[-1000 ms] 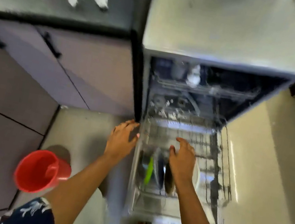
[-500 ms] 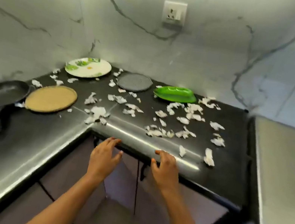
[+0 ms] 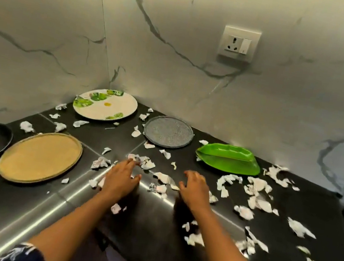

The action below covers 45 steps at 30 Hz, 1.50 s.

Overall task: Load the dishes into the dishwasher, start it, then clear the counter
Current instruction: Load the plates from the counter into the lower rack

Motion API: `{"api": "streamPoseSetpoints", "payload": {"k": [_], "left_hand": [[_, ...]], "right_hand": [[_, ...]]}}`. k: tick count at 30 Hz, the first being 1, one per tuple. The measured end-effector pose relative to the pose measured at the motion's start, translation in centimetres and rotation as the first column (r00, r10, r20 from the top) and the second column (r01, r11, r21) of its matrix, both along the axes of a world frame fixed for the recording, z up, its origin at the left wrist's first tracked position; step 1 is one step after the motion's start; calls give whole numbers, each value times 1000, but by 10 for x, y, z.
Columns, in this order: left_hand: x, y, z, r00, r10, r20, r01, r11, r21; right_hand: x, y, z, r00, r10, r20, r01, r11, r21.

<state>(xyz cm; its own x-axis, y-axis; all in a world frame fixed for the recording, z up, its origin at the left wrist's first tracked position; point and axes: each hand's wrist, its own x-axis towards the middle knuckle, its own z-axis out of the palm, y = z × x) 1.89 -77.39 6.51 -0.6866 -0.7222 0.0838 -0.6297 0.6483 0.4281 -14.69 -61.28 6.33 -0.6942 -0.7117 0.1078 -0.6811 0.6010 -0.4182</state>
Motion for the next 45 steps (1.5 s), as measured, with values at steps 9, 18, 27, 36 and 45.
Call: {"api": "streamPoseSetpoints", "payload": {"k": [9, 18, 27, 36, 45], "left_hand": [[-129, -76, 2, 970, -163, 181, 170, 985, -27], [-119, -79, -31, 965, -169, 200, 194, 974, -116], [-101, -86, -18, 993, 86, -75, -91, 993, -68], [-138, -115, -9, 924, 374, 80, -380, 876, 296], [-152, -114, 11, 825, 504, -256, -340, 805, 486]], "right_hand": [[-103, -69, -14, 988, -114, -106, 129, 982, 139], [-106, -45, -32, 997, 41, -72, -45, 997, -60], [-115, -36, 2, 998, -23, 57, 26, 998, -52], [-167, -30, 7, 759, -630, 165, 625, 776, 86], [-184, -23, 23, 674, -566, 475, 682, 723, -106]]}}
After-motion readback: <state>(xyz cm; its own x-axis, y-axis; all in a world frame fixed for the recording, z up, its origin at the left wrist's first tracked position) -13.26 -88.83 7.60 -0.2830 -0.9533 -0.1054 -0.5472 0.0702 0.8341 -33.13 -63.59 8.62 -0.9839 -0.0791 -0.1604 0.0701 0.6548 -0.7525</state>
